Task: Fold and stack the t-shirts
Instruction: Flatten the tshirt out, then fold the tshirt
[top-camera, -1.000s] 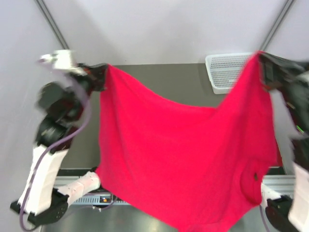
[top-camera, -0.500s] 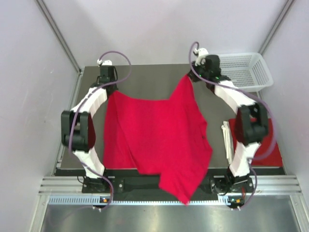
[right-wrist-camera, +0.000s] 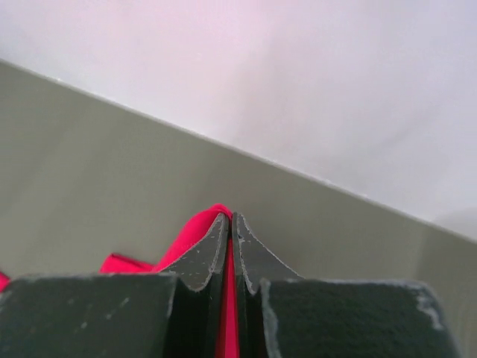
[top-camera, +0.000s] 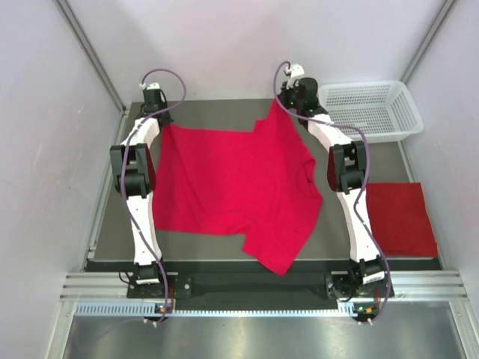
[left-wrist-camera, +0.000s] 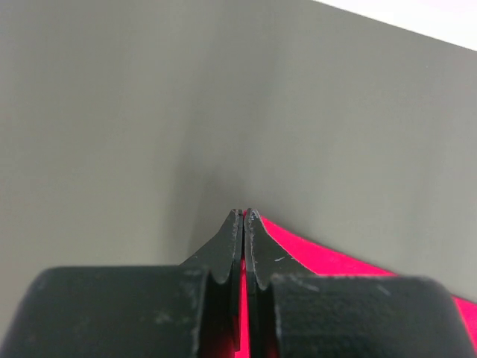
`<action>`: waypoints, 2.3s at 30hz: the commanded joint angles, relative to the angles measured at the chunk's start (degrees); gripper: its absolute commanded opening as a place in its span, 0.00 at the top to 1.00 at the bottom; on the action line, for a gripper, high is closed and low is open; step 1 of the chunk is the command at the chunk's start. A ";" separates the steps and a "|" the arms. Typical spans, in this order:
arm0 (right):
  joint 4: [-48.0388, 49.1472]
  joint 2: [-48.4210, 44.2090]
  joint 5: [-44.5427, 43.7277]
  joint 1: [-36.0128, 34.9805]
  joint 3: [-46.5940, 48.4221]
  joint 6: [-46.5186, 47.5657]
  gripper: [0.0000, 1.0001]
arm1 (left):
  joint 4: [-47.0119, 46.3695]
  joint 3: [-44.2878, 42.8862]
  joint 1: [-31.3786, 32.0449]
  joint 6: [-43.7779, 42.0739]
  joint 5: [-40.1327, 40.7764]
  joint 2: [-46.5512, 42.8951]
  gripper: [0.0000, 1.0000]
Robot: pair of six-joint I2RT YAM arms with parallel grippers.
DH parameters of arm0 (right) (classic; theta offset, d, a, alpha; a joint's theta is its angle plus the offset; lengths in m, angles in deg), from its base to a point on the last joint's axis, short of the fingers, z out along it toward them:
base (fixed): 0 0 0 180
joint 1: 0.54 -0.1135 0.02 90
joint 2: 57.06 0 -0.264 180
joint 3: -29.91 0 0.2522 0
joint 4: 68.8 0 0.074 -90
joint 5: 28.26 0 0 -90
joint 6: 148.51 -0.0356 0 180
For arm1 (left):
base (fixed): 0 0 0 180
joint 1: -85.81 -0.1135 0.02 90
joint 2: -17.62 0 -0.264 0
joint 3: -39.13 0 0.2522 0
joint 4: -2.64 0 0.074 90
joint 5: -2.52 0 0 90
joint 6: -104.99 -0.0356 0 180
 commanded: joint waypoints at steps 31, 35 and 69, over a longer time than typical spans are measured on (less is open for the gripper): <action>6.63 -22.41 -2.69 -0.46 -24.39 8.21 1.00 | -3.16 1.71 -3.50 -4.46 -6.33 -4.64 1.00; 2.07 -28.91 -2.78 -0.72 -28.53 10.14 1.00 | -3.41 7.14 -3.41 -2.88 -6.33 -8.95 1.00; -1.55 -60.30 -17.54 -8.90 -71.43 5.84 1.00 | 1.06 31.86 -3.33 -3.58 10.99 -25.21 1.00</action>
